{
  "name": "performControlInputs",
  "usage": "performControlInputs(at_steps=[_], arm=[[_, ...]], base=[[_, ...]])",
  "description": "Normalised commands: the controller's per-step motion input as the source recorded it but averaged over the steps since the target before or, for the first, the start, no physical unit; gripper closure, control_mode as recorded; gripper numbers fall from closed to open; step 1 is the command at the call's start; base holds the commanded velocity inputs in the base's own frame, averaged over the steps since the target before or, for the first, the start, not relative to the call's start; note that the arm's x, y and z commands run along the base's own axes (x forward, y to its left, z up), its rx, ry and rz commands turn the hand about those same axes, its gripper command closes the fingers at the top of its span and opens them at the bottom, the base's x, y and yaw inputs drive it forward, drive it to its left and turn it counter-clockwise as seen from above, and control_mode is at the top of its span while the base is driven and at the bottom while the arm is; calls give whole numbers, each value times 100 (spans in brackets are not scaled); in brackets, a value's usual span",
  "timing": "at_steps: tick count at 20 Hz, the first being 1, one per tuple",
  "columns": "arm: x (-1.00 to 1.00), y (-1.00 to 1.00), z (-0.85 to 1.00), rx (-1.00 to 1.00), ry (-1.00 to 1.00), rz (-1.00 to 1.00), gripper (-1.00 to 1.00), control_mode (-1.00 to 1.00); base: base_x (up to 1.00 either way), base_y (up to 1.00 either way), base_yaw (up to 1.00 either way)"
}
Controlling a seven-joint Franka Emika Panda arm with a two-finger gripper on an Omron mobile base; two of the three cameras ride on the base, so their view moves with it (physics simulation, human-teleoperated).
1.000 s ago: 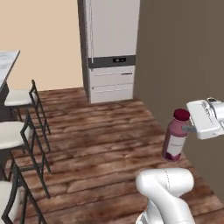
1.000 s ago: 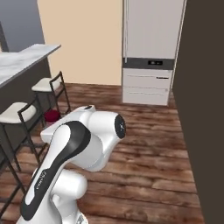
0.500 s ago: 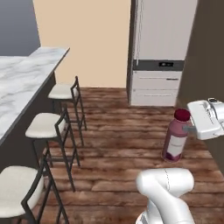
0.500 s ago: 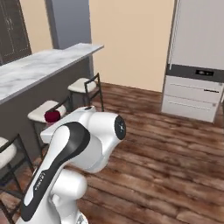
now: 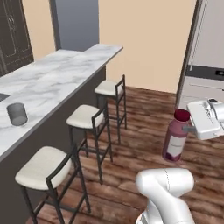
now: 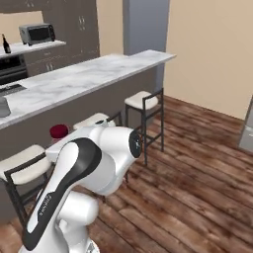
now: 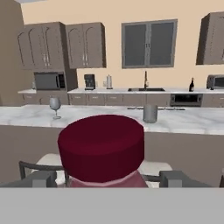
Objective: There is a wine glass and glass cup on the dining counter. Place the wine bottle next to the wine glass and the juice bottle next to the glass cup.
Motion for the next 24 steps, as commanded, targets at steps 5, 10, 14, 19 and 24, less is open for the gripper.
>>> performControlInputs(at_steps=[5, 10, 14, 19, 24], arm=[[0, 0, 0, 0, 0, 0, 100, 100], [0, 0, 0, 0, 0, 0, 100, 100], [0, 0, 0, 0, 0, 0, 100, 100], [0, 0, 0, 0, 0, 0, 100, 100], [0, 0, 0, 0, 0, 0, 100, 100]], base=[[60, -20, 24], [67, -25, 18], [62, -21, 25], [40, -12, 50], [38, -11, 53]])
